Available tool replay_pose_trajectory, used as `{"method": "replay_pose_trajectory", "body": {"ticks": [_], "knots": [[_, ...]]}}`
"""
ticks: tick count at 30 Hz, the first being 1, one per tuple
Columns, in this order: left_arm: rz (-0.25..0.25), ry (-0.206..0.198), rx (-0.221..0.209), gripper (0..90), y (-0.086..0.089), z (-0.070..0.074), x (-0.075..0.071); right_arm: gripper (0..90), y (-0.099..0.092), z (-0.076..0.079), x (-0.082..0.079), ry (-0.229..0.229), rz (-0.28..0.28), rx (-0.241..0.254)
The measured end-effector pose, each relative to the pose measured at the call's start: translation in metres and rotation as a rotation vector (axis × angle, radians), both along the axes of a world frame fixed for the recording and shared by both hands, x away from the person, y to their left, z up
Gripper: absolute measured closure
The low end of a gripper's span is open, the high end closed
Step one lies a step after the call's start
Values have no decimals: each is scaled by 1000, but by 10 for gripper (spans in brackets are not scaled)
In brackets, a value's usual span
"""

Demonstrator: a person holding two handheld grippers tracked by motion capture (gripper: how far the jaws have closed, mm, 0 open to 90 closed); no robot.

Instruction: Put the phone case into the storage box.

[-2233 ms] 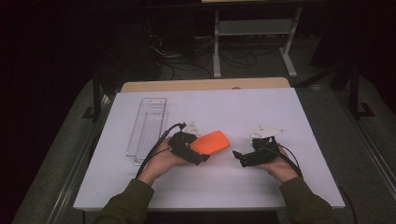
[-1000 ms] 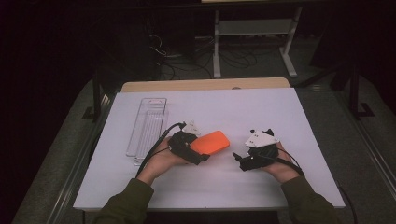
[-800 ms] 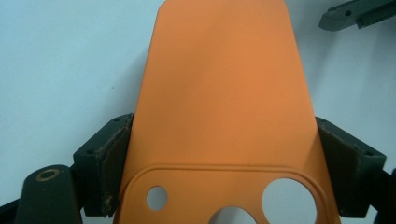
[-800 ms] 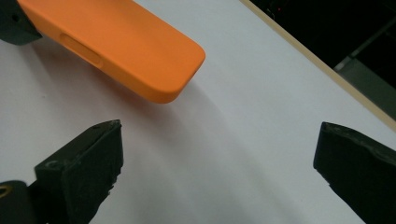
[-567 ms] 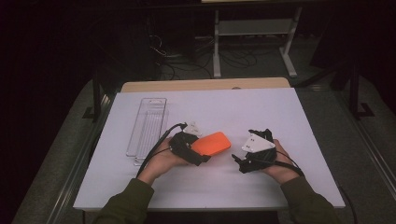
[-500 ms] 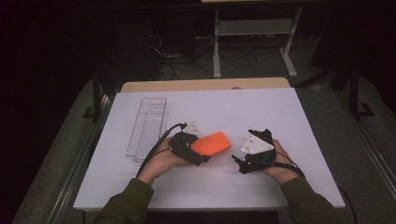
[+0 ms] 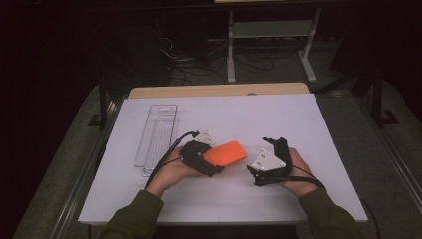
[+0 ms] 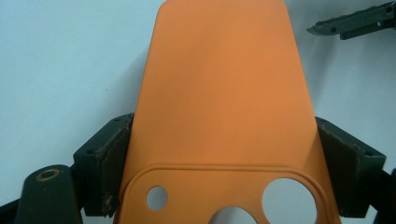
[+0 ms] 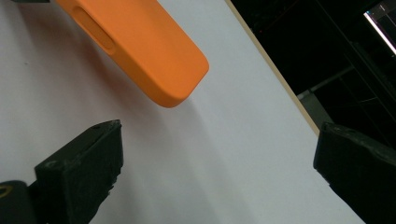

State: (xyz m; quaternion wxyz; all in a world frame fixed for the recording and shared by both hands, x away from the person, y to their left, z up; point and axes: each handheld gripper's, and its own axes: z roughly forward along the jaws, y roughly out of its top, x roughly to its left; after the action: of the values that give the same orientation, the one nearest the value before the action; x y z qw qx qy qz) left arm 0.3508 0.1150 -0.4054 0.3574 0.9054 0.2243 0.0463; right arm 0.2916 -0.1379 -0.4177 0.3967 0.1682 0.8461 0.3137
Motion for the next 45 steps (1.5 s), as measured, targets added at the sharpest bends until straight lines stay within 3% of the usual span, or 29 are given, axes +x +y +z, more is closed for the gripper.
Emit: {"method": "replay_pose_trajectory", "body": {"ticks": [10,22,26,30,31,35,37,40,45], "knots": [[9,-3,-13,156,2,3,0,9,4,-1,-3,-69,10,-66],[24,-7,-42,157,2,3,-1,8,9,-2,-6,-137,9,-103],[19,-3,-33,156,1,4,-2,9,10,-3,-7,-167,27,-171],[11,-8,-28,157,1,4,-1,9,12,-4,-8,-186,36,-191],[12,-9,-33,157,2,4,-1,9,13,-5,-7,-210,52,-220],[13,-6,-33,157,3,6,-1,8,16,-8,-8,-220,40,-217],[11,-2,-26,156,3,5,-1,9,17,-9,-8,-244,63,-274],[18,-3,-35,157,2,4,-2,8,18,-9,-10,-252,66,-286],[6,-7,-14,157,3,5,0,8,20,-11,-12,-272,64,-295]]}}
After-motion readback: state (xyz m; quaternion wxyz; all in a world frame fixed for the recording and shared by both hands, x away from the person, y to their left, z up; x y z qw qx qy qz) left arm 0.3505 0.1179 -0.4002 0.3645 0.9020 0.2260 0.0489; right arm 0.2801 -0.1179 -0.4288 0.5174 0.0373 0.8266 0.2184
